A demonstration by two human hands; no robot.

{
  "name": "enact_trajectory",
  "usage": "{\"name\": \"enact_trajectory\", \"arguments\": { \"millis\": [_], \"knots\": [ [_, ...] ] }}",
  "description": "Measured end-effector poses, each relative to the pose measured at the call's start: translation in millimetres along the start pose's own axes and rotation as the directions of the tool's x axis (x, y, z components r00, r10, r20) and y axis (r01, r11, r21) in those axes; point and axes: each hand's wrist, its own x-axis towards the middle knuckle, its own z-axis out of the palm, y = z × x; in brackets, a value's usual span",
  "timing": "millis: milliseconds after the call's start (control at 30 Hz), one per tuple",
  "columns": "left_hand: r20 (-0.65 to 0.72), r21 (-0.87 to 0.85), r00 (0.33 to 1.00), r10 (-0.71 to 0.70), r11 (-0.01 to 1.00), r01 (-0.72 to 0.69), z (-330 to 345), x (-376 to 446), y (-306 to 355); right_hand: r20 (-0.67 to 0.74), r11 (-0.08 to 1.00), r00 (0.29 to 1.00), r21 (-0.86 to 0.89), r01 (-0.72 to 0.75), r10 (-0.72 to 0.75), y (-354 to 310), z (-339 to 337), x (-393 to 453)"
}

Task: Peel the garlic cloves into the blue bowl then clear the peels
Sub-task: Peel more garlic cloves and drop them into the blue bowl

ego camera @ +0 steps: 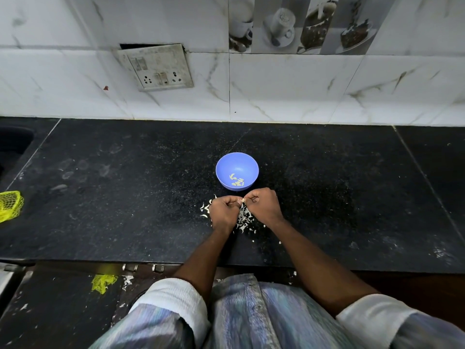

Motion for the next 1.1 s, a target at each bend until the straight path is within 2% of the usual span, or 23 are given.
{"name": "enact_trajectory", "arguments": {
  "millis": [233,400,667,867,1033,1100],
  "knots": [
    [0.036,-0.168,0.998,-0.052,0.984,0.057,-0.5,1.3,-4.7,0.009,0.989,1.000,0.147,-0.006,0.004,-5.8,-4.6,-4.5],
    [0.040,-0.224,0.997,-0.061,0.972,0.069,-1.6,1.7,-4.1,0.064,0.944,0.995,0.315,-0.094,0.078,-3.9,-5.0,-4.2],
    [0.079,-0.305,0.995,-0.062,0.949,0.083,-3.0,0.7,-2.9,0.084,0.918,0.990,0.374,-0.133,0.109,-3.5,-4.2,-3.6],
    [0.125,-0.407,0.990,-0.061,0.907,0.107,-4.1,0.8,0.7,0.135,0.857,0.971,0.456,-0.240,0.200,-3.4,-4.2,-2.3],
    [0.114,-0.417,0.991,-0.074,0.901,0.116,-4.7,2.6,0.7,0.020,0.869,0.952,0.402,-0.287,0.305,3.6,-3.1,0.8],
    [0.108,-0.420,0.991,-0.080,0.900,0.119,-5.2,2.4,2.1,0.035,0.872,0.953,0.394,-0.291,0.302,3.5,-4.5,1.3]
  ]
}}
